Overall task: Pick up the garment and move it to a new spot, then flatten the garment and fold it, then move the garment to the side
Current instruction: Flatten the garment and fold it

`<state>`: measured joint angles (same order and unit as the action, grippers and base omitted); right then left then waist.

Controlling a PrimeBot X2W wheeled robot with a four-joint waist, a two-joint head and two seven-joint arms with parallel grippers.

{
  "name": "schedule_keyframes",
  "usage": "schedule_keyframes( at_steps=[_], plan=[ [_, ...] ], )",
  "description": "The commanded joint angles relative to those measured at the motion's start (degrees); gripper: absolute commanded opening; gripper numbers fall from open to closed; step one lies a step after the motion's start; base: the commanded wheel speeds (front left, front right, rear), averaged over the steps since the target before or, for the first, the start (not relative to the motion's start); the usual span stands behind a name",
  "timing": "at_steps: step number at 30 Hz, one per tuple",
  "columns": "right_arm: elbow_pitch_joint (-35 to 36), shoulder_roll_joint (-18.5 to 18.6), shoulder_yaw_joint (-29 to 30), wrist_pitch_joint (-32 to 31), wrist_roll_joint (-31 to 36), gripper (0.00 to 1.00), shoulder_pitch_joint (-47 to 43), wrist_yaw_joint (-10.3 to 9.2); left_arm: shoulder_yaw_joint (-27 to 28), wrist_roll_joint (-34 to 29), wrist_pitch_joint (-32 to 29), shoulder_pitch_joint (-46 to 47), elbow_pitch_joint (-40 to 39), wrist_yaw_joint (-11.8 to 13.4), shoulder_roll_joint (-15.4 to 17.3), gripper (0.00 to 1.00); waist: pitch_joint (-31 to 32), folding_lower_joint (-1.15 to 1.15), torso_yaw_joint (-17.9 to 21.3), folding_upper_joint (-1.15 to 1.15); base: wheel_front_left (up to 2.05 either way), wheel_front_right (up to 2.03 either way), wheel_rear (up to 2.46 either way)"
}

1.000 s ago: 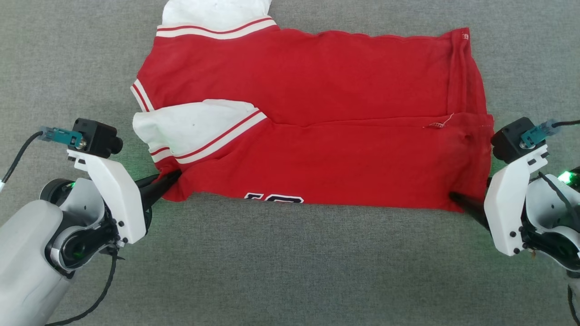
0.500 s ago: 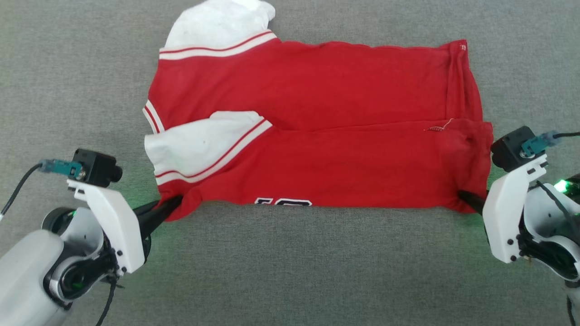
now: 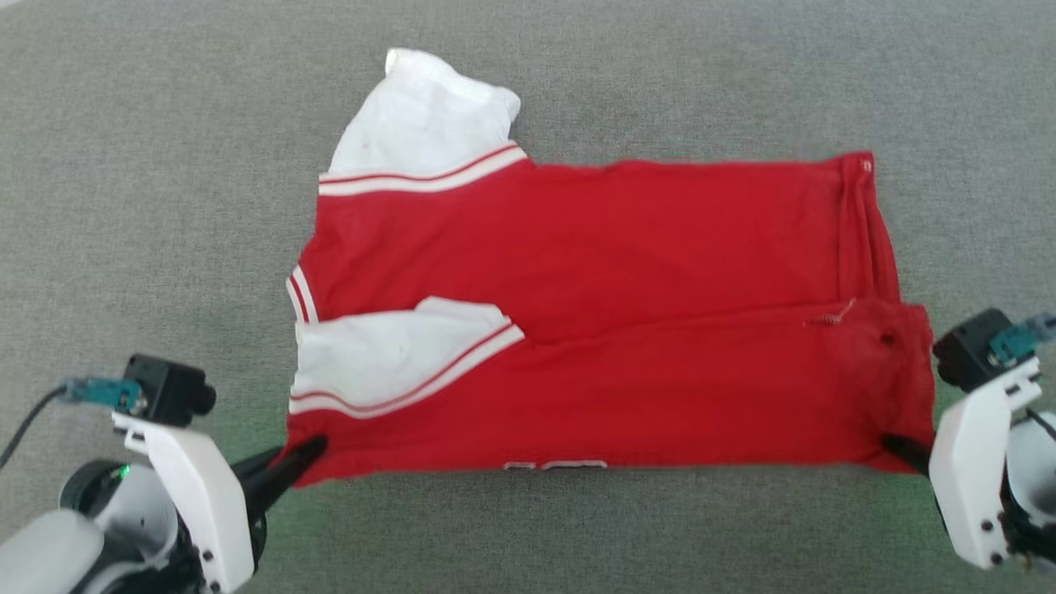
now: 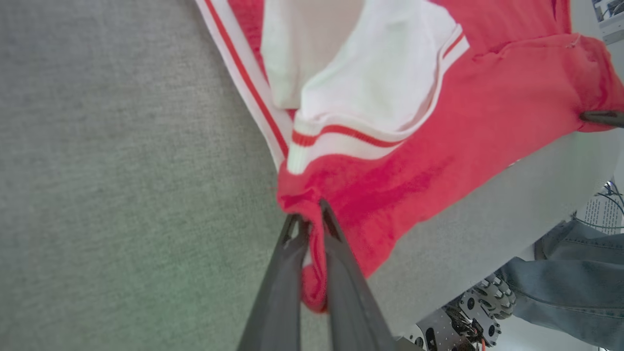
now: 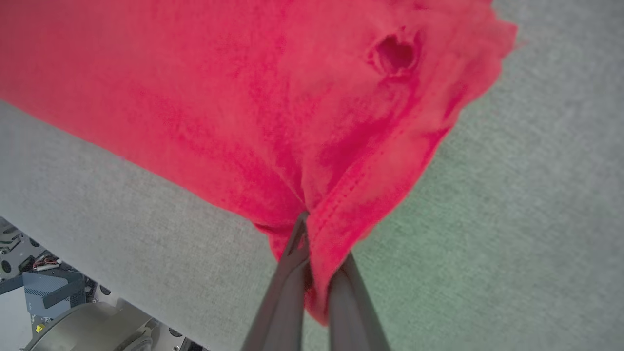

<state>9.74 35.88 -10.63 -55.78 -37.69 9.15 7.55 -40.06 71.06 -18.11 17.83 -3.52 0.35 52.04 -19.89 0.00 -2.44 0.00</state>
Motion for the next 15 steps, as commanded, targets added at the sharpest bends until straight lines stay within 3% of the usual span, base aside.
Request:
schedule_keyframes(
  at_steps=[1, 6, 7, 8, 9, 10, 15],
  plan=[
    [0.9, 0.2, 0.8, -0.4, -0.3, 0.0, -1.6, -0.13, 0.3, 0.4, 0.6, -1.5, -1.0, 0.7, 0.4, 0.0, 0.1, 0.0, 0.0, 0.0, 0.0, 0.0, 0.0],
    [4.3, -0.7, 4.0, -0.1, 0.3, 0.0, -5.0, -0.13, 0.6, 0.9, 2.7, -5.2, -4.4, 2.6, 1.6, 0.0, 0.2, 0.0, 0.2, 0.0, 0.0, 0.0, 0.0],
    [4.6, -1.0, 4.5, 0.5, 0.7, 0.19, -5.2, -0.13, 0.8, 1.0, 3.2, -5.6, -4.6, 2.9, 1.5, 0.2, 0.3, 0.0, 0.2, 0.0, 0.0, 0.0, 0.0],
    [5.2, -1.3, 4.8, 1.2, 1.0, 0.47, -5.3, -0.13, 0.9, 1.2, 3.5, -6.1, -4.8, 3.2, 1.4, 0.34, 0.3, 0.0, 0.3, 0.0, 0.0, 0.0, 0.0],
    [5.7, -1.9, 5.3, 2.1, 1.5, 1.0, -5.1, -0.13, 0.9, 0.7, 4.0, -6.4, -4.9, 3.2, 1.5, 0.5, 0.4, 0.0, 0.3, 0.0, 0.0, 0.0, 0.0],
    [5.9, -2.5, 5.8, 2.9, 1.8, 1.0, -4.9, -0.13, 1.2, 0.4, 4.9, -6.4, -5.0, 3.6, 1.2, 0.98, 0.4, 0.0, 0.4, 0.0, 0.0, 0.0, 0.0],
    [7.1, -5.6, 8.1, 6.8, 3.4, 1.0, -4.0, -0.13, 2.4, 0.4, 8.7, -8.0, -5.3, 4.2, 0.6, 1.0, 1.1, 0.0, 0.7, 0.0, 0.0, 0.0, 0.0]
  ],
)
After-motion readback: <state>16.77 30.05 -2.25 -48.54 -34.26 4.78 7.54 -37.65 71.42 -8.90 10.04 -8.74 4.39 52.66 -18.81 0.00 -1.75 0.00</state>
